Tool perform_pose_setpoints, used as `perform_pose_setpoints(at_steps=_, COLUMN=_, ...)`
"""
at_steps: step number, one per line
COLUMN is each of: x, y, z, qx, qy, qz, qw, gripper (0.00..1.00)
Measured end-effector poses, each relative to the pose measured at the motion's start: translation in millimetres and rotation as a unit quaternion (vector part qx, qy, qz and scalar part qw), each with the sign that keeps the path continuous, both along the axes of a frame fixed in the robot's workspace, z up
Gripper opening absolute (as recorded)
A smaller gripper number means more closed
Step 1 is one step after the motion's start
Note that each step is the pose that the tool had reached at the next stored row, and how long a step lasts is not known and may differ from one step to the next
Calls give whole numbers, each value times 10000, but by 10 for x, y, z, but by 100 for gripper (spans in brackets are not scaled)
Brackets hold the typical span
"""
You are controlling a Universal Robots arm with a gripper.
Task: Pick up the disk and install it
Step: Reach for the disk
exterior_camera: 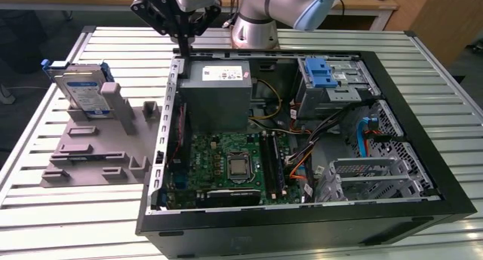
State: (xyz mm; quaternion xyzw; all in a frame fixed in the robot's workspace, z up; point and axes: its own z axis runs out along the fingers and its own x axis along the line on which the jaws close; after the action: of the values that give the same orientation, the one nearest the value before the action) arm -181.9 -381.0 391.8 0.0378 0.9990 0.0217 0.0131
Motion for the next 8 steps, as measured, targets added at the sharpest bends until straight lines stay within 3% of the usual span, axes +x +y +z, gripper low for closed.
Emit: perform_pose_setpoints(at_steps=8, x=-88, y=21, z=-6, qx=0, qy=0, qz=0, qw=10000, gripper=11)
